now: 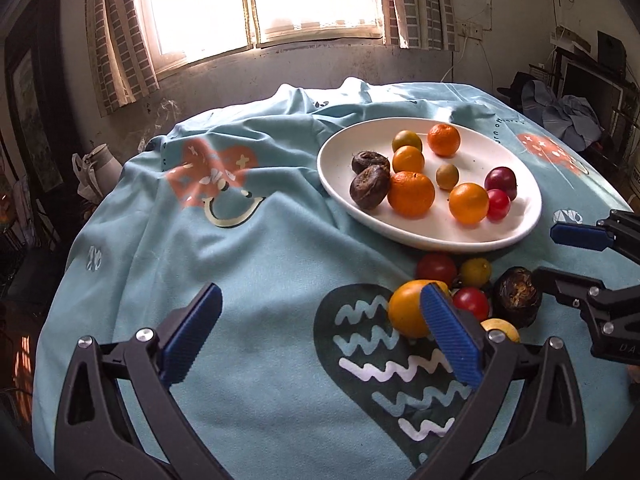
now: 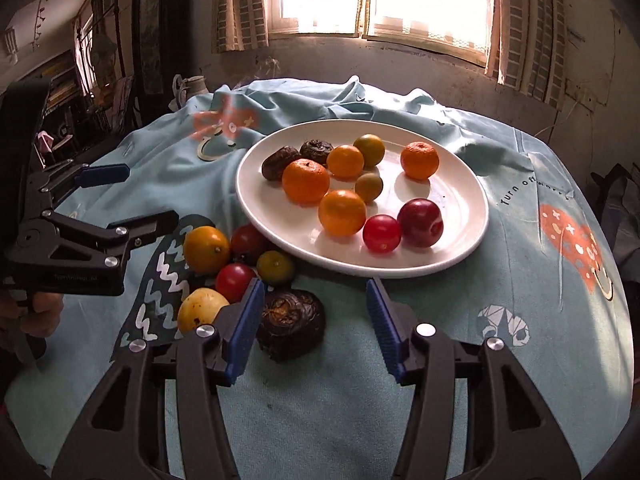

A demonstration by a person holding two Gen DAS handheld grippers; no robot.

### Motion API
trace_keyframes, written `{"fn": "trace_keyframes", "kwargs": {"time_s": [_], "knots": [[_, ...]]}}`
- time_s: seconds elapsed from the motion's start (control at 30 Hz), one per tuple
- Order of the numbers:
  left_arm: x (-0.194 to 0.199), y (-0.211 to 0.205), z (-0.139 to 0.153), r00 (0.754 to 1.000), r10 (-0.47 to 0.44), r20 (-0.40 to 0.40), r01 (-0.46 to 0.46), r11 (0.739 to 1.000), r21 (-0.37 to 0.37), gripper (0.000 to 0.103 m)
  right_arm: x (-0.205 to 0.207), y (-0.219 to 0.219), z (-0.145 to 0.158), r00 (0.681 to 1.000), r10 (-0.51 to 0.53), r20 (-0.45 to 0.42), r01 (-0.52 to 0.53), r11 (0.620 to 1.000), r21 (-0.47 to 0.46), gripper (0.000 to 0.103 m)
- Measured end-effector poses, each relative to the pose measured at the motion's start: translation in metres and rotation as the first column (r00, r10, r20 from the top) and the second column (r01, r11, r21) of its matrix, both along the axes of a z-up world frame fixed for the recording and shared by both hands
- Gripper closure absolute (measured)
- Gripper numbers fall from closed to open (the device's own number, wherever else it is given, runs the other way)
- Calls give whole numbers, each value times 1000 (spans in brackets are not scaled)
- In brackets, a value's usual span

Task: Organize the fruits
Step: 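Grasp the large dark dried fruit with the right gripper while the left grasps a spotted yellow fruit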

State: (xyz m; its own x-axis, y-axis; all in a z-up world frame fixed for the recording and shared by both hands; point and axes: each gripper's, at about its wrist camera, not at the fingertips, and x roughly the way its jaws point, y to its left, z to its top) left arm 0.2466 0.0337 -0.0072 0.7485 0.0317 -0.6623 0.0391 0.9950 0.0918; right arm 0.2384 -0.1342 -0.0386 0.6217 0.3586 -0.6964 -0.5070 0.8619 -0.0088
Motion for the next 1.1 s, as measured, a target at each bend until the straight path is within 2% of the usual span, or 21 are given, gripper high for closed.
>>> {"fn": "trace_keyframes", "kwargs": {"time_s": [0.13, 0.23, 0.4, 0.87, 0.93, 1.0, 1.1], "knots": [[0, 18, 6, 999, 35, -5, -36, 996, -83, 2, -6, 2, -5, 999, 36, -23, -38, 997, -60, 49], [1, 24, 5, 998, 60, -16, -61, 992, -109, 2, -8, 3, -11, 997, 62, -44, -65, 995, -76, 49], [0, 25, 6, 998, 63, -16, -65, 992, -109, 2, -13, 14, -19, 993, 103, -52, -108, 988, -109, 49], [-5, 23, 9, 999, 49, -16, -51, 991, -125, 2, 1, 31, -31, 996, 78, -31, -82, 980, -182, 50], [-7, 22, 9, 999, 48, -16, -50, 991, -123, 2, 1, 31, -32, 997, 75, -34, -80, 981, -178, 58], [-10, 22, 10, 999, 47, -14, -49, 991, -123, 2, 1, 26, -28, 997, 60, -45, -66, 985, -159, 58], [-11, 21, 9, 999, 32, -30, -36, 989, -145, 2, 3, 7, -16, 997, 26, -73, -28, 999, -25, 58]]}}
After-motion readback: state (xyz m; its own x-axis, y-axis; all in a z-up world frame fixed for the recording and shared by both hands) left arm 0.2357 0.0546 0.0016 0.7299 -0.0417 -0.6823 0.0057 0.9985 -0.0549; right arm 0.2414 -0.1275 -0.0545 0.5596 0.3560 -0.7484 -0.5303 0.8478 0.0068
